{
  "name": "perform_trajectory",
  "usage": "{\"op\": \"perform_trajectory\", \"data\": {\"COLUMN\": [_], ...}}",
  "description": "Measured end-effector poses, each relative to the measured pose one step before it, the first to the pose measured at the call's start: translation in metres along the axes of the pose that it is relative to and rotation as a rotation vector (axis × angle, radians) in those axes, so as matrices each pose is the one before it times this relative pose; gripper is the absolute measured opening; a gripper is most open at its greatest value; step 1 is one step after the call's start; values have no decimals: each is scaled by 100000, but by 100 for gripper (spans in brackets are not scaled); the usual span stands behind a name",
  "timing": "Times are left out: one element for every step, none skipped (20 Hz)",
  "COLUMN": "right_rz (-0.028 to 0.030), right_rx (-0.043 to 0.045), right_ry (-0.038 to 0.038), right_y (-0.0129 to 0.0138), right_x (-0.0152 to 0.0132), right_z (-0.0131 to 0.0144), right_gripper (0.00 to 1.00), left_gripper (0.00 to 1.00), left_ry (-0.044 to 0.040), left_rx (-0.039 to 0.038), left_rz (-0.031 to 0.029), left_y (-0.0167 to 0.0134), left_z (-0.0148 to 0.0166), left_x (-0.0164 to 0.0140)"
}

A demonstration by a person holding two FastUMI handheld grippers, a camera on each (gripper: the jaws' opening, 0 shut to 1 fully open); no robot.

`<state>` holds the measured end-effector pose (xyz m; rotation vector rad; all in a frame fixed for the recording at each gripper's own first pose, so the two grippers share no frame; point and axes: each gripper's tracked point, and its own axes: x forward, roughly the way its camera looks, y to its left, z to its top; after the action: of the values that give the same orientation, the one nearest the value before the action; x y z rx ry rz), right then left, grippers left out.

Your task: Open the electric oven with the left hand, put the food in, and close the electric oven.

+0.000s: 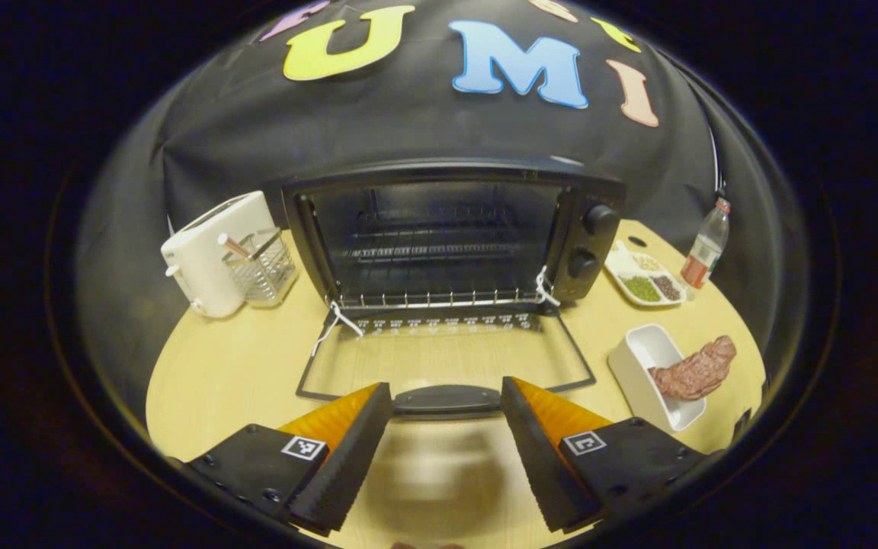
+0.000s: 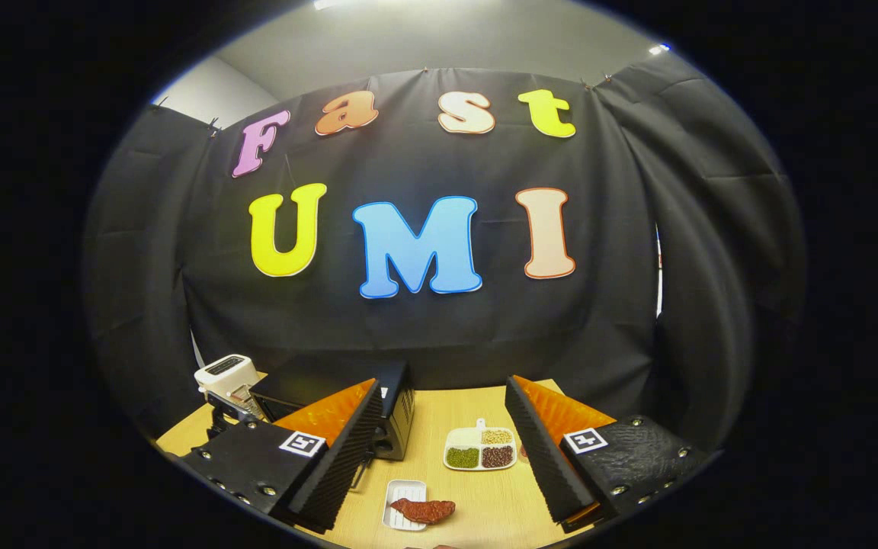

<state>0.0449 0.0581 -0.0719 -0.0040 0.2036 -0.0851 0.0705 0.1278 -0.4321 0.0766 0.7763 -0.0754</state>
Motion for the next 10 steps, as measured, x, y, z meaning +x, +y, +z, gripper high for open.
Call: {"op": "perform_trajectory", "data": {"right_rz": [127, 15, -65, -445, -212, 284, 514, 932, 383, 775], "right_rx": [72, 179, 137, 199, 288, 766, 1272, 2092, 3066, 4698], "right_ry": [821, 1311, 1264, 1545, 1760, 2187, 3070, 3646, 5106, 4350], "right_y": [-43, -114, -225, -453, -385, -367, -401, -398, -467, -513], "right_x": [205, 276, 189, 166, 289, 390, 472, 451, 542, 366], "right_z": [-363, -667, -616, -758, -815, -1130, -1236, -1401, -1560, -1411], "right_gripper": [98, 98, 98, 98, 98, 98, 98, 98, 98, 98], "left_gripper": [97, 100, 97, 97, 100, 97, 97, 92, 97, 100], "left_ry": [-1840, -3359, -4290, -4385, -4185, -4494, -4310, -4044, -3883, -5087], "left_rx": [572, 380, -334, -776, -878, -1135, -1582, -1674, -2306, -2315], "left_rz": [-379, -144, -293, -319, -163, -23, -60, 77, 183, -442], "left_y": [-214, -114, -197, -162, -142, -63, -37, -62, -43, -190], "left_z": [966, 1463, 1859, 1981, 2116, 2162, 2326, 2155, 2438, 2382], "left_x": [-601, -754, -654, -722, -853, -1064, -877, -949, -962, -830]}}
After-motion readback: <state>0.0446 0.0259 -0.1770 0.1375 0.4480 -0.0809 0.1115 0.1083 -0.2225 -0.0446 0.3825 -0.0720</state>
